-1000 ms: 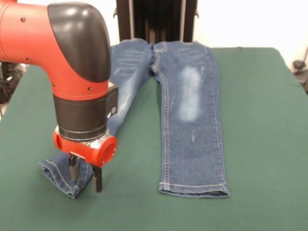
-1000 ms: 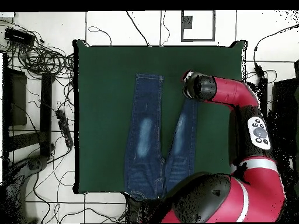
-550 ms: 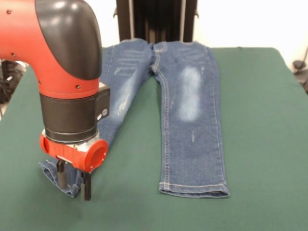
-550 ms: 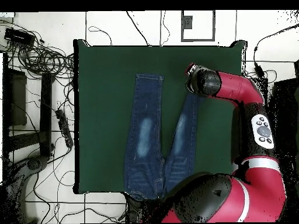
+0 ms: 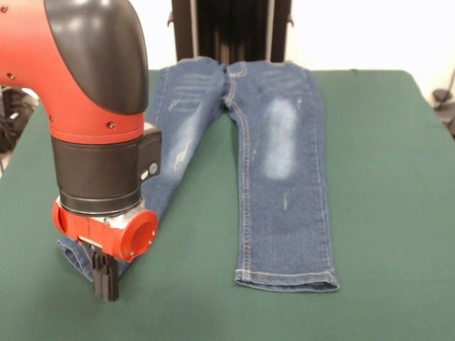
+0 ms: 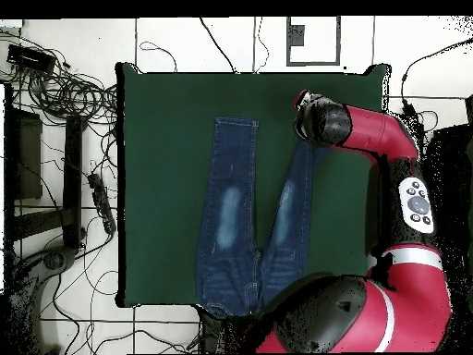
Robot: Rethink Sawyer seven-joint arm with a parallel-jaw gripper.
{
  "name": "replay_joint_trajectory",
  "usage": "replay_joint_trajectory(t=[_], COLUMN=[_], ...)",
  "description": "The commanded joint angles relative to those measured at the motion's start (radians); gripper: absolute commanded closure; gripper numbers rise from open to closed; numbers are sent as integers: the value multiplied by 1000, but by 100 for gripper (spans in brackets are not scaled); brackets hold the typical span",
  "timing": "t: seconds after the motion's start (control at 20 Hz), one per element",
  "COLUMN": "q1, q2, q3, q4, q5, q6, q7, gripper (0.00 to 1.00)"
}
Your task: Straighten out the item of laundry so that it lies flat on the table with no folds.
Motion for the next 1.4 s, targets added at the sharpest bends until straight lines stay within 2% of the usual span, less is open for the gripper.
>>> replay_joint_trajectory(t=[0.05,0.35,0.4,0.85,1.1,1.4], q1=[34,38,39,24,15,1], q2=[-15,-25,-32,-52,-117,-138], q3=[84,72,70,61,28,15], q4=[5,17,32,94,225,313], q5=[0,0,0,2,-4,-23], q6=[108,115,107,94,68,41], q7=[-169,-158,-151,-141,-102,-88], gripper=[100,100,0,0,0,0])
